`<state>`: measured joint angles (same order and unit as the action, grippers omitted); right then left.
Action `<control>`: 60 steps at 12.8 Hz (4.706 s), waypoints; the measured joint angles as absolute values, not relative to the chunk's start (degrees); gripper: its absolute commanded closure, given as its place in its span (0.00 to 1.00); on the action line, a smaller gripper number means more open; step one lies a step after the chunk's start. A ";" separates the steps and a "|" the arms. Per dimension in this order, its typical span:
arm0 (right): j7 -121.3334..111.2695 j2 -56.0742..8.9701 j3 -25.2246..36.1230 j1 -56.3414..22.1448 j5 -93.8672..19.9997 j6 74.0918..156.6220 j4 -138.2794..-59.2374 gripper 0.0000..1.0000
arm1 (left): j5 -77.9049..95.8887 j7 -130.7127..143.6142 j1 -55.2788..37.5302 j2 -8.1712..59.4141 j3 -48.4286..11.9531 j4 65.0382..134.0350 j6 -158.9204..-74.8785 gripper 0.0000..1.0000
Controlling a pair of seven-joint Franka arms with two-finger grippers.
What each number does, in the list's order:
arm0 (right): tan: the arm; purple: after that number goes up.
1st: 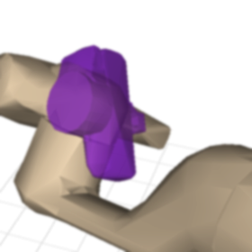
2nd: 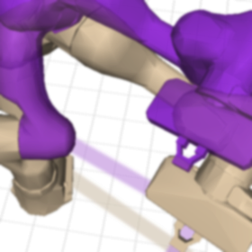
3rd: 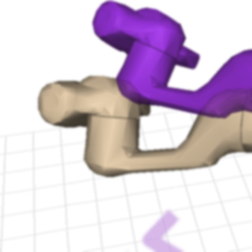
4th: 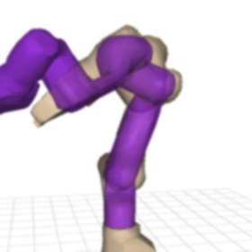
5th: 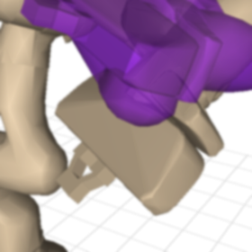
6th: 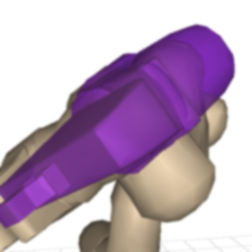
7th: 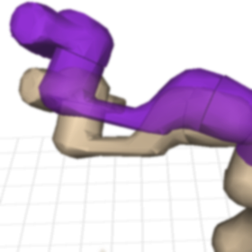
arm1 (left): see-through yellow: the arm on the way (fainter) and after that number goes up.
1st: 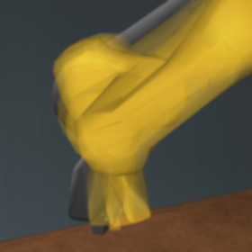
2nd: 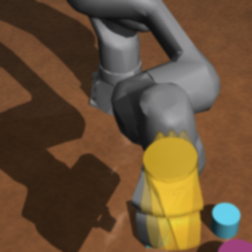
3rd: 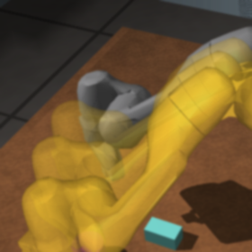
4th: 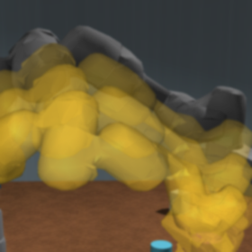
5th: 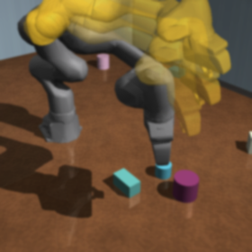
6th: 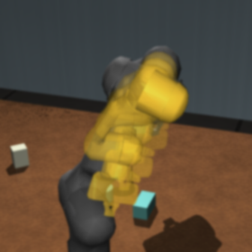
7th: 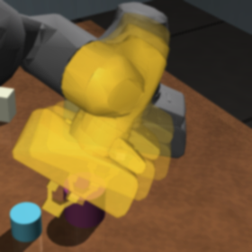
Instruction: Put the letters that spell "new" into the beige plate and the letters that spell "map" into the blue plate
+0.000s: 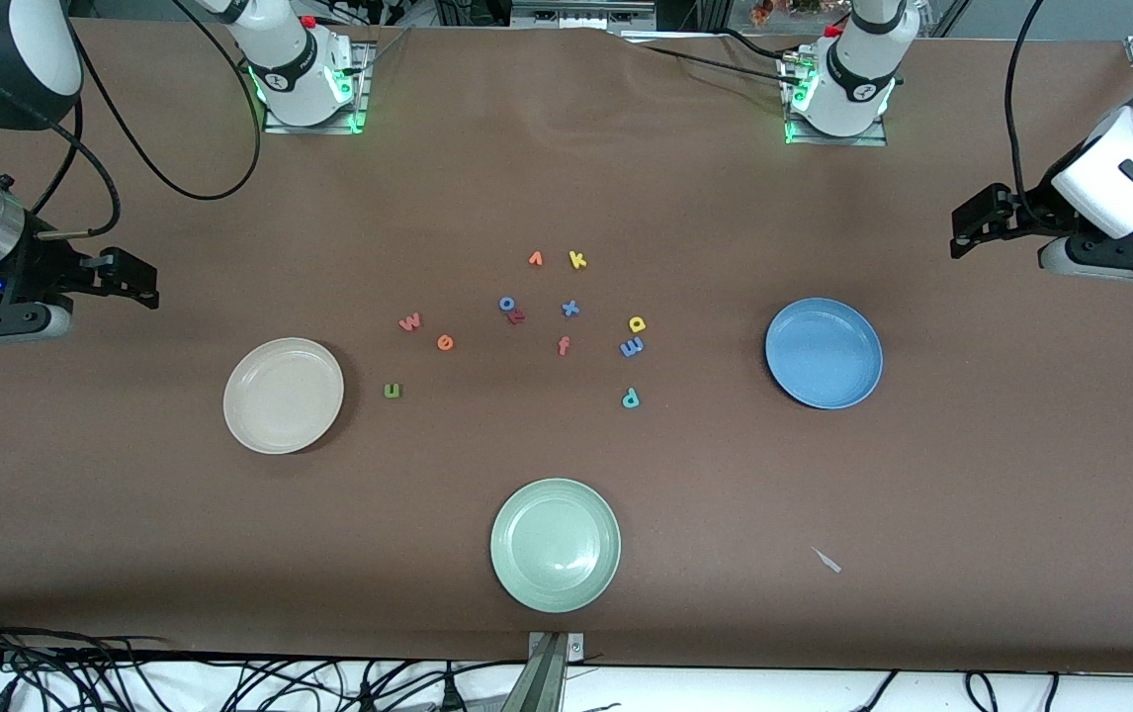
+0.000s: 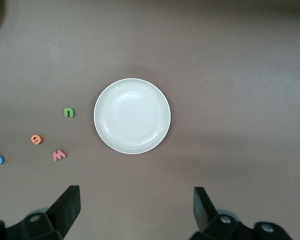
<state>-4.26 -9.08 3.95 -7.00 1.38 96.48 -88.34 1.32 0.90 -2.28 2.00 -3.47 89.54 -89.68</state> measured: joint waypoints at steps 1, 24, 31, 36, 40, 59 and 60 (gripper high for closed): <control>-4.26 -9.08 3.95 -7.00 1.38 96.48 -88.34 0.00 | 1.32 0.90 -2.28 2.00 -3.47 89.54 -89.68 0.00; -4.25 -9.08 3.95 -7.00 0.66 96.48 -88.34 0.00 | 1.32 0.90 -2.29 2.03 -3.47 89.54 -89.68 0.00; -4.23 -9.08 3.95 -7.00 0.27 96.47 -88.34 0.00 | 1.32 0.90 -2.43 2.37 -3.51 89.56 -89.68 0.00; -4.20 -9.08 3.97 -6.99 0.00 96.47 -88.34 0.00 | 1.32 0.90 -2.20 2.62 -3.48 89.56 -89.68 0.00; -4.19 -9.08 4.58 -6.84 -0.08 96.47 -88.34 0.00 | 1.46 0.91 -1.76 2.62 -3.14 89.56 -89.64 0.00; -3.80 -17.23 3.55 -11.09 -2.55 101.41 -88.59 0.01 | 2.25 1.09 -24.92 31.62 -4.98 89.34 -114.74 0.00; -3.62 -18.79 3.54 -11.68 -3.12 104.38 -88.78 0.01 | 2.25 1.03 -25.55 33.22 -4.99 89.06 -117.08 0.00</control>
